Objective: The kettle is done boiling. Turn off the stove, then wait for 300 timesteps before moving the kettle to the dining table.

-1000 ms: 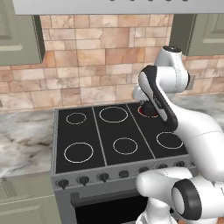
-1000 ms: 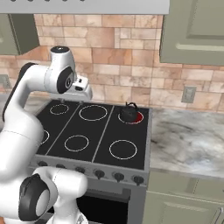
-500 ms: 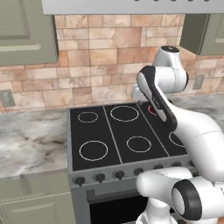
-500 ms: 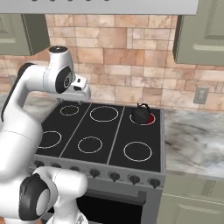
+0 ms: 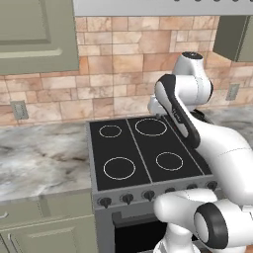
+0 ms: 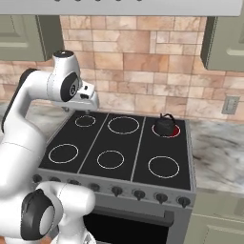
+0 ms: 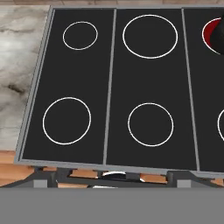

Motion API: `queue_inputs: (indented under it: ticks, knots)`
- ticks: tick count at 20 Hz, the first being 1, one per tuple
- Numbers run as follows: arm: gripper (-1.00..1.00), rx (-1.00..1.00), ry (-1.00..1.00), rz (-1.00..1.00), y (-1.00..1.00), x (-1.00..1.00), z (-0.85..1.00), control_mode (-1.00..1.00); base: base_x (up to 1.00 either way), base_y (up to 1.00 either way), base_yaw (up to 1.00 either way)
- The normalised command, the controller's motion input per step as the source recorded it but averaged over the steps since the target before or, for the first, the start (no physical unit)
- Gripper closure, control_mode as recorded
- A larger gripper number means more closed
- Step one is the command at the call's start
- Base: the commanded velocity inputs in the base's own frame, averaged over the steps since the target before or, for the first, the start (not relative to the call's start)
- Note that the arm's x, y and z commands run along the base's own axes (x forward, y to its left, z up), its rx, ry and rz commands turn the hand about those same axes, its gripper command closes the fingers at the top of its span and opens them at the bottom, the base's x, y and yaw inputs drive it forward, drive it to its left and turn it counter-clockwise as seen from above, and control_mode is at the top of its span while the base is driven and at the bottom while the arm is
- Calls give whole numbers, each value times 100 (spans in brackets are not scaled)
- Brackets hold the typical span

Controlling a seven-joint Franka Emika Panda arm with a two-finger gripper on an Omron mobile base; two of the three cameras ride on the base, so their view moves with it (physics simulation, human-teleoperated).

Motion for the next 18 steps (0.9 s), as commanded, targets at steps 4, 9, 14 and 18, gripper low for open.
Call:
queue_inputs:
  ticks: [4, 9, 14, 18]
  knots:
    - [-100, 0, 0, 0, 0, 0, 0, 100, 10, 37, 0]
    - [-100, 1, -1, 0, -3, -1, 0, -100, 0, 0, 0]
    - [-100, 8, -7, -1, -35, -19, 0, -100, 0, 0, 0]
    - [-100, 11, -8, 0, -53, -29, 0, -100, 0, 0, 0]
